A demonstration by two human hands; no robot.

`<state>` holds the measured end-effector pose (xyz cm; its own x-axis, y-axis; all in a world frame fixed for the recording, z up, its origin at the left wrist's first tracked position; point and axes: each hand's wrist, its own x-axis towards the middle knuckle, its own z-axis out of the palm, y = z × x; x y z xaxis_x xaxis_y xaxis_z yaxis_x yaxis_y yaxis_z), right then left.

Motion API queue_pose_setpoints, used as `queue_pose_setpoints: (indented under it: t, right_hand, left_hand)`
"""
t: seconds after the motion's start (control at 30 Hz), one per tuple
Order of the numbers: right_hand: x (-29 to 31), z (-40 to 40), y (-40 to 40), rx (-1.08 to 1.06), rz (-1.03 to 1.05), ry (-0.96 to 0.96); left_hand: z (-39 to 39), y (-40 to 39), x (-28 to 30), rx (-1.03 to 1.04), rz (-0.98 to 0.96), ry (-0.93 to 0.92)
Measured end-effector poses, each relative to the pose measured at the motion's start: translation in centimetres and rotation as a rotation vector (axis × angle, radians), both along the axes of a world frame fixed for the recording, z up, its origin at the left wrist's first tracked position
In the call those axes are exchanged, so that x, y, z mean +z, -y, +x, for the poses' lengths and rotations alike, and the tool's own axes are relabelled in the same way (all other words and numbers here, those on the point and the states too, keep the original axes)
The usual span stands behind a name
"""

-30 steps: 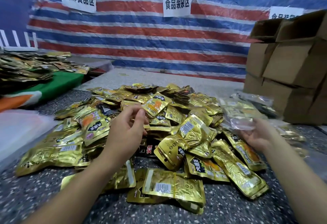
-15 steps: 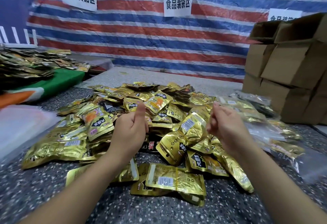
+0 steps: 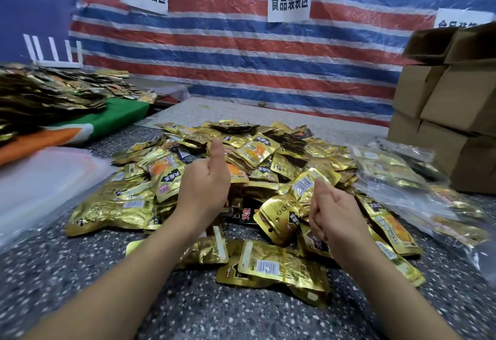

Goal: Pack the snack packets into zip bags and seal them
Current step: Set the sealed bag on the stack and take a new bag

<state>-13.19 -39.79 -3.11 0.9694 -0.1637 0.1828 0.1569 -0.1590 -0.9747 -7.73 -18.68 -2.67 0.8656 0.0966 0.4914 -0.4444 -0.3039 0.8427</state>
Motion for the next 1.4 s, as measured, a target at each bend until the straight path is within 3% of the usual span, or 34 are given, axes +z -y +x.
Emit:
queue_pose_setpoints:
  t: [0.13,0.27,0.4,0.5,0.57,0.67,0.8,1.2,1.4]
  right_hand:
    - [-0.3,0.3,0.5,0.007,0.086,-0.078]
    - [-0.6,0.5,0.2,0.064,0.045,-0.117]
    - [-0.7,0.3,-0.2,0.103,-0.003,-0.130]
    - [-0.7,0.4,-0.3,0.104,-0.031,-0.141]
    - [-0.8,0.4,-0.3,0.103,-0.054,-0.148]
    - [-0.9,0.4,-0.3,0.101,-0.101,-0.146]
    - [-0.9,0.3,-0.3,0.099,-0.120,-0.142]
    - [-0.7,0.2,-0.4,0.094,-0.121,-0.119]
    - [-0.7,0.1,-0.4,0.088,-0.125,-0.111]
  left_hand:
    - [2.4,-3.0,2.8,0.194,0.124,0.035]
    - [6.3,-8.7,3.8,0.405,0.400,-0.008]
    - [8.8,-15.6,2.4,0.740,0.768,-0.178]
    - [9.1,-20.3,0.8,0.838,0.965,-0.443]
    - [9.1,-22.2,-0.5,0.829,0.964,-0.602]
    - [8.4,-22.8,-2.0,0.757,0.972,-0.641]
    - [8.0,-22.5,-2.7,0.818,0.840,-0.590]
    - [7.6,-22.7,-3.0,0.920,0.847,-0.406]
    - [6.9,-22.6,-2.6,0.870,0.858,-0.300]
